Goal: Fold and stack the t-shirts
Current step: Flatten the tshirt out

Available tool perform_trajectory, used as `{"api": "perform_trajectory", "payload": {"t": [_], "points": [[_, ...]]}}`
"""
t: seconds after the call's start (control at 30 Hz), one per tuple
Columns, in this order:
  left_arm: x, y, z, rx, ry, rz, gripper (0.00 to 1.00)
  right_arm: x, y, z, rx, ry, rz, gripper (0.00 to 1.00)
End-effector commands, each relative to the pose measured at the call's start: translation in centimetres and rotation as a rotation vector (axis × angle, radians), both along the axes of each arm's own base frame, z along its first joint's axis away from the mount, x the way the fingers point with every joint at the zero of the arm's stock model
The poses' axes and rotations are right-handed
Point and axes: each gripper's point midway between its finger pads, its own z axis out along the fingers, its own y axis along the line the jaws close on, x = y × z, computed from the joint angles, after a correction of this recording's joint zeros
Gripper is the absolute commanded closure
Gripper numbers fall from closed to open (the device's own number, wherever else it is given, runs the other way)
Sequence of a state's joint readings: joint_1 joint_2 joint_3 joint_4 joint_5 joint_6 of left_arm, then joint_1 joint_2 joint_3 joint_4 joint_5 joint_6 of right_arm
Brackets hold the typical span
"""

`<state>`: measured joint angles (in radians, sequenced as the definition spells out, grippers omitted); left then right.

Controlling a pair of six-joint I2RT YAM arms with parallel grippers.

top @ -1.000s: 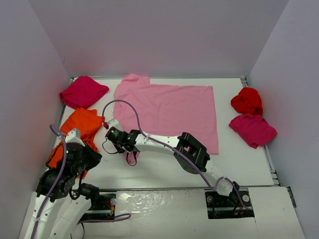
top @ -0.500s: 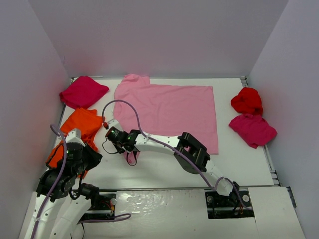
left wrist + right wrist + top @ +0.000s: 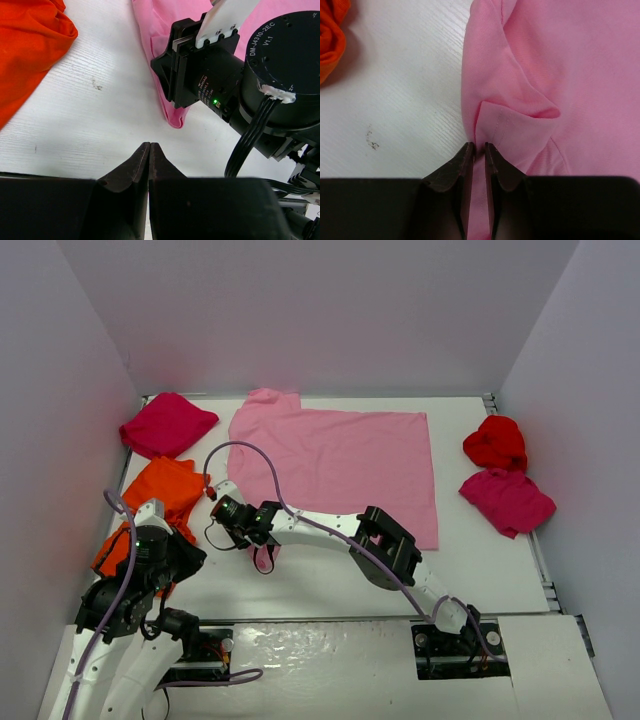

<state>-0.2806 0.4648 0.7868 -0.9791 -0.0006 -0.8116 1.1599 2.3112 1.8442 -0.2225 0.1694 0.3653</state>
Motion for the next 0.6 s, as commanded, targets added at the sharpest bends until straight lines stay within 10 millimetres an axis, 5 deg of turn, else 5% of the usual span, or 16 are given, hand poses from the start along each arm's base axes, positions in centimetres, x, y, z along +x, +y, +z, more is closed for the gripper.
{"api": "perform_trajectory", "payload": {"t": [0.0, 0.57], "points": [[1.0, -0.3, 1.0, 0.0, -0.04, -0.012, 1.0, 0.9, 0.7, 6.0, 0.089, -0.077, -0.026, 0.85], [1.3, -0.4, 0.9, -0.002, -0.04, -0.01, 1.0, 1.7, 0.0, 7.6, 0.109, -0.091, -0.044, 0.85]]}}
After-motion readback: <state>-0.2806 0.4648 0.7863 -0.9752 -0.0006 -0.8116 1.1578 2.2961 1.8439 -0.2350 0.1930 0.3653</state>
